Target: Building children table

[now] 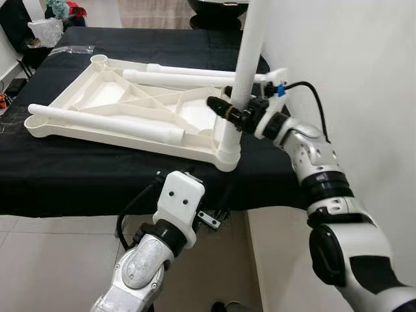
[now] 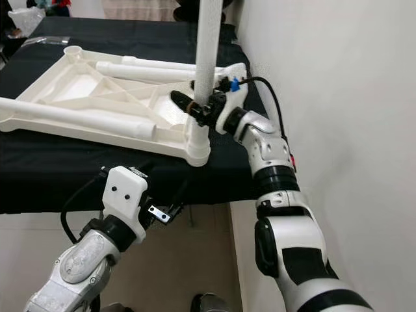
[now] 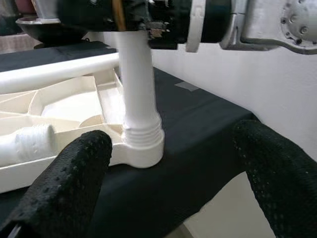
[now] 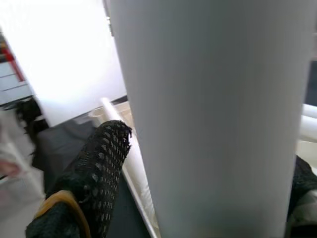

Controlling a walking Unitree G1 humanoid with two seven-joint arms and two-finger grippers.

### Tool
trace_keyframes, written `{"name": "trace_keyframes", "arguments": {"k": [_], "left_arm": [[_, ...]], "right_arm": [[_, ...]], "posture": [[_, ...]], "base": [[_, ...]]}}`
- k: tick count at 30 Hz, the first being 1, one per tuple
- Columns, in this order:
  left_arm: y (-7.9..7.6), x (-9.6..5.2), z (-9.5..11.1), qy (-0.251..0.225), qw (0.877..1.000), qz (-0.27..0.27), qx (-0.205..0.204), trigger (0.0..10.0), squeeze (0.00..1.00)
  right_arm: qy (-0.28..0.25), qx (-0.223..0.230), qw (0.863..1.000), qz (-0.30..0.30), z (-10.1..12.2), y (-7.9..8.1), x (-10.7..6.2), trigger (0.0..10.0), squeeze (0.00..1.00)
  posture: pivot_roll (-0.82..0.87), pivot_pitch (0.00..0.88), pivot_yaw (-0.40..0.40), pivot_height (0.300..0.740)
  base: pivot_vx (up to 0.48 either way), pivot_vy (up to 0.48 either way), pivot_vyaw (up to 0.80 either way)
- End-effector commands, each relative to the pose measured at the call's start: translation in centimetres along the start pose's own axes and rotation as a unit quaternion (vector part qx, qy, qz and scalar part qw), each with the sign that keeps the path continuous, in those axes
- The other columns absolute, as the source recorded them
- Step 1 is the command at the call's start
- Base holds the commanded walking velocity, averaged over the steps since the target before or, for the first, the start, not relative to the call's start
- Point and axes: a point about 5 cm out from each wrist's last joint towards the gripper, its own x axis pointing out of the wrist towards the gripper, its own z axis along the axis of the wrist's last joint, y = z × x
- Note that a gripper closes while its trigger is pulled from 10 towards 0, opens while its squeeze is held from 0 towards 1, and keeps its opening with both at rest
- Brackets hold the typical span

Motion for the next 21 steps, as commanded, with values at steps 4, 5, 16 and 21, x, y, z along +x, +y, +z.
{"name": "trace_keyframes", "arguments": {"k": [4, 5, 16, 21], "left_arm": [[-0.1, -0.1, -0.2, 0.004, 1.000, -0.001, 0.008, 10.0, 0.00], [-0.1, -0.1, -0.2, 0.004, 1.000, -0.001, 0.008, 10.0, 0.00], [0.0, 0.0, -0.3, 0.001, 1.000, 0.000, 0.010, 10.0, 0.00], [0.0, 0.2, -0.3, 0.000, 1.000, 0.001, 0.010, 10.0, 0.00]], "right_arm": [[0.004, -0.021, 1.000, 0.013, 0.4, 0.5, 1.7, 0.0, 0.00], [0.004, -0.021, 1.000, 0.013, 0.4, 0.5, 1.7, 0.0, 0.00], [0.030, -0.054, 0.987, -0.146, -0.7, -1.1, 1.2, 0.0, 0.00], [0.040, -0.036, 0.936, -0.347, -0.9, -2.9, -0.1, 0.0, 0.00]], "posture": [[0.08, 0.082, -0.107, 0.740], [0.08, 0.082, -0.107, 0.740], [0.07, 0.083, -0.105, 0.740], [0.07, 0.085, -0.100, 0.740]], "base": [[0.000, 0.000, 0.00], [0.000, 0.000, 0.00], [0.000, 0.000, 0.00], [0.000, 0.000, 0.00]]}}
